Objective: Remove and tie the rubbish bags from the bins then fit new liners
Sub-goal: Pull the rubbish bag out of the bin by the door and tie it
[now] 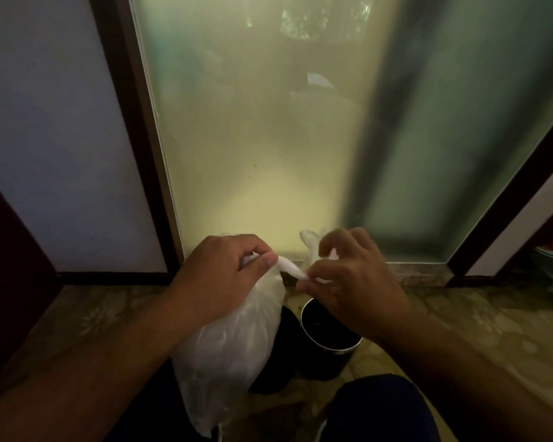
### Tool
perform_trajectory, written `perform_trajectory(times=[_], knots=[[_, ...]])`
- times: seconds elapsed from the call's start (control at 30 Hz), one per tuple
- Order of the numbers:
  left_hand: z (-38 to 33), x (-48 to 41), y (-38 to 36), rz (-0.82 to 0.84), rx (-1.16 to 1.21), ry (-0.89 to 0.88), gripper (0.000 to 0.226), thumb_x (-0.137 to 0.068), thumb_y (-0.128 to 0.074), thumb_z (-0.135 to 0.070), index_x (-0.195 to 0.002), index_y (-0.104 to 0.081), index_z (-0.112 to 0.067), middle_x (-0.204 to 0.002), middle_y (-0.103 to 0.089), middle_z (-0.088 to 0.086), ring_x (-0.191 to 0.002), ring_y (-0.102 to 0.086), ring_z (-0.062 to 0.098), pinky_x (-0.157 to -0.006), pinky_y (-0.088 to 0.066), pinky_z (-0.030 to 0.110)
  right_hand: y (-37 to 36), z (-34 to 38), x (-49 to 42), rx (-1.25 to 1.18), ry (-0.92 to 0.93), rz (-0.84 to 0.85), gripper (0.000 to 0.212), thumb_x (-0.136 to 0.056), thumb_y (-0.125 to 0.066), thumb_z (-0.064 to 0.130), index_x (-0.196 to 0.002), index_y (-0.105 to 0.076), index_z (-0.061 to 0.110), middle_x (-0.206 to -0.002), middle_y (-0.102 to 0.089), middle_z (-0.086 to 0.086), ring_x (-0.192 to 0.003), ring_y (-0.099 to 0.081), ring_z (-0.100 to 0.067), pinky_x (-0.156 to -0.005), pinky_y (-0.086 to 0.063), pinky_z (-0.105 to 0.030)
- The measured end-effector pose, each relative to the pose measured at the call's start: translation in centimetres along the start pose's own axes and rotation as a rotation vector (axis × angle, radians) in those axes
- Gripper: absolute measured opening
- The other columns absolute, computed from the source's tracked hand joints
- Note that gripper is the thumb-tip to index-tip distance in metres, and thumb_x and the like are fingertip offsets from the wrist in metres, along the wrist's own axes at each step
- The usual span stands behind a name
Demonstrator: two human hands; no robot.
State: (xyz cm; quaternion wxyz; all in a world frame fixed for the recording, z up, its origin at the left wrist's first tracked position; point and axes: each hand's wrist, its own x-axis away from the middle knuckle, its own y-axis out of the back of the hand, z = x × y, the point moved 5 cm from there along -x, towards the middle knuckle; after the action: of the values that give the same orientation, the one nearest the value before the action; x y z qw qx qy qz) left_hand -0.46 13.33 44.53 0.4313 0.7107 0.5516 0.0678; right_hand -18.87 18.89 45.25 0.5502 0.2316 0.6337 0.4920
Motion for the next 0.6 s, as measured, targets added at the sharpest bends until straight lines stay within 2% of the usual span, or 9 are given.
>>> perform_trajectory(times=[0.07,0.13,0.2,0.27,0.3,0.37,0.43,0.5,0.6], knots=[[0.5,0.2,-0.2,0.012,0.006,0.013,0.014,-0.094,-0.060,-0.045,-0.099,-0.072,-0.039,-0.093,-0.073,-0.013,-0.083,-0.065,0.007,-0.077,-0.056,0.038,-0.1,-0.2,-0.2,0.043,0.032,0.018,0.027,-0.085,-0.061,0.050,-0.087,-0.078,0.029,-0.118,-0.067,0.002,-0.118,-0.054,-0.028,-0.091,-0.044,-0.047],[0.7,0.3,-0.2,0.003,-0.005,0.009,0.018,-0.094,-0.056,-0.048,-0.102,-0.071,-0.041,-0.094,-0.073,-0.013,-0.084,-0.065,0.007,-0.077,-0.056,0.040,-0.3,-0.2,-0.3,-0.007,0.041,0.038,0.030,-0.093,-0.051,0.044,-0.091,-0.074,0.025,-0.115,-0.071,0.004,-0.124,-0.057,-0.024,-0.107,-0.037,-0.053],[0.7,0.3,-0.2,-0.008,-0.004,0.004,0.022,-0.093,-0.053,-0.051,-0.103,-0.070,-0.040,-0.091,-0.072,-0.012,-0.081,-0.065,0.008,-0.074,-0.056,0.041,-0.3,-0.2,-0.5,-0.058,0.004,0.008,0.023,-0.097,-0.049,0.035,-0.093,-0.069,0.023,-0.094,-0.072,0.009,-0.102,-0.066,-0.016,-0.115,-0.027,-0.049],[0.6,0.2,-0.1,-0.024,0.003,0.006,0.031,-0.091,-0.047,-0.054,-0.104,-0.069,-0.038,-0.089,-0.072,-0.010,-0.081,-0.065,0.011,-0.074,-0.056,0.042,-0.6,-0.2,-0.6,-0.113,-0.032,0.019,0.012,-0.097,-0.054,0.026,-0.096,-0.065,0.021,-0.081,-0.063,0.015,-0.077,-0.059,-0.007,-0.116,-0.029,-0.048],[0.6,0.2,0.0,-0.033,0.004,0.008,0.034,-0.091,-0.045,-0.055,-0.104,-0.070,-0.037,-0.090,-0.072,-0.009,-0.081,-0.065,0.012,-0.074,-0.056,0.042,-0.5,0.0,-0.6,-0.130,-0.028,0.027,0.010,-0.097,-0.055,0.026,-0.100,-0.063,0.021,-0.080,-0.060,0.015,-0.073,-0.055,-0.006,-0.112,-0.036,-0.047],[0.9,0.1,0.2,-0.052,0.016,0.017,0.038,-0.090,-0.042,-0.058,-0.103,-0.070,-0.036,-0.091,-0.073,-0.011,-0.082,-0.065,0.011,-0.076,-0.056,0.041,-0.3,0.3,-0.8,-0.127,-0.049,0.081,0.016,-0.097,-0.055,0.031,-0.110,-0.060,0.022,-0.084,-0.062,0.011,-0.074,-0.055,-0.012,-0.088,-0.048,-0.038],[1.3,0.1,0.3,-0.056,0.021,0.026,0.036,-0.090,-0.044,-0.057,-0.102,-0.071,-0.036,-0.090,-0.073,-0.012,-0.083,-0.065,0.010,-0.077,-0.055,0.040,-0.1,0.0,-1.2,-0.078,-0.099,0.125,0.025,-0.096,-0.059,0.030,-0.121,-0.056,0.025,-0.091,-0.067,0.005,-0.076,-0.054,-0.017,-0.071,-0.038,-0.031],[1.6,0.1,0.3,-0.062,0.030,0.040,0.034,-0.090,-0.045,-0.054,-0.102,-0.071,-0.036,-0.089,-0.073,-0.013,-0.082,-0.065,0.008,-0.077,-0.056,0.038,-0.1,-0.3,-1.5,-0.069,-0.086,0.093,0.029,-0.095,-0.061,0.025,-0.123,-0.058,0.023,-0.095,-0.071,0.000,-0.074,-0.056,-0.019,-0.066,-0.034,-0.030],[1.8,0.1,0.9,-0.104,0.033,0.052,0.031,-0.092,-0.047,-0.052,-0.101,-0.072,-0.036,-0.090,-0.072,-0.015,-0.083,-0.065,0.006,-0.078,-0.056,0.036,0.0,-1.1,-1.7,-0.150,-0.079,0.072,0.026,-0.094,-0.061,0.025,-0.120,-0.063,0.022,-0.096,-0.073,0.000,-0.078,-0.063,-0.019,-0.066,-0.045,-0.033]])
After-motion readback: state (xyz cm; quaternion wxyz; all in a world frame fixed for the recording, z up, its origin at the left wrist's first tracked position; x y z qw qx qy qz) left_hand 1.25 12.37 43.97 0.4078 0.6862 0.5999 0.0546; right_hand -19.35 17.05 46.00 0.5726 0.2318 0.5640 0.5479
